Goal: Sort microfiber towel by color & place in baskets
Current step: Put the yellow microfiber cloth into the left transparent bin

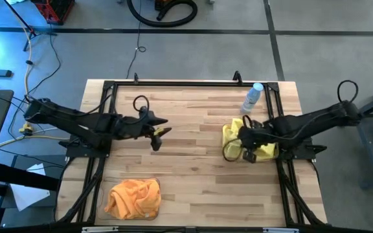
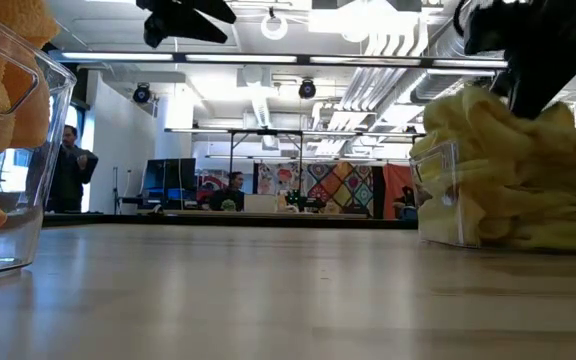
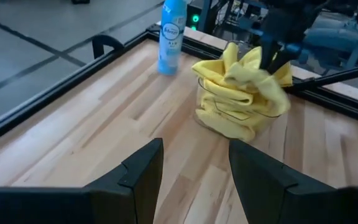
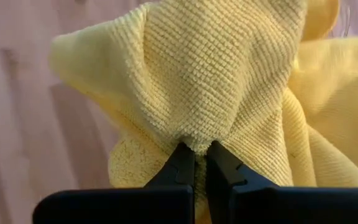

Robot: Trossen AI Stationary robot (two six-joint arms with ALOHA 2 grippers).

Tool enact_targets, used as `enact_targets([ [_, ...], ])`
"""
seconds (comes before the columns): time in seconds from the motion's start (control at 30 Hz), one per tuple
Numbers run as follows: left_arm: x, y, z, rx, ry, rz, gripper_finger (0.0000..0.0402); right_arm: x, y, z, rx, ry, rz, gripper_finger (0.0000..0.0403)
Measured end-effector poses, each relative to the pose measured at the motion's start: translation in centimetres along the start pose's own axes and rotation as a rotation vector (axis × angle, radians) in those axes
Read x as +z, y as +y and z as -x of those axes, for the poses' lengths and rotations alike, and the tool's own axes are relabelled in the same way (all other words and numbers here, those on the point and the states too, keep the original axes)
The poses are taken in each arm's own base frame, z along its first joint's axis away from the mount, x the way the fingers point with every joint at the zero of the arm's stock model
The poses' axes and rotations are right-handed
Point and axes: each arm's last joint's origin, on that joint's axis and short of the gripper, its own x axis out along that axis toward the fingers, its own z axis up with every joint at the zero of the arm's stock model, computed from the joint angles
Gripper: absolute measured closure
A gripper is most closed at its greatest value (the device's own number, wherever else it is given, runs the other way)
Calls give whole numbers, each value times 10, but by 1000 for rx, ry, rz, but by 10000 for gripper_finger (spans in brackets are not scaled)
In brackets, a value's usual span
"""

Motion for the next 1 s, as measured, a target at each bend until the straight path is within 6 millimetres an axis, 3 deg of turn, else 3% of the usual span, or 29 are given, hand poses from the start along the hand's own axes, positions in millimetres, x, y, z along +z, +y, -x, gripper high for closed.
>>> enact_targets([
  [0.27, -3, 0, -8, 11, 21, 47, 232, -8, -17, -47, -1, 79, -69, 402],
  [0.4, -5, -1, -10, 14, 29, 68, 232, -12, -19, -54, 1, 75, -65, 386],
  [0.73, -5, -1, -10, 16, 31, 74, 232, -9, -19, -49, -27, 77, -94, 296],
  [1.0, -5, -1, -10, 16, 32, 74, 232, 9, -15, -10, -29, 86, -124, 234],
])
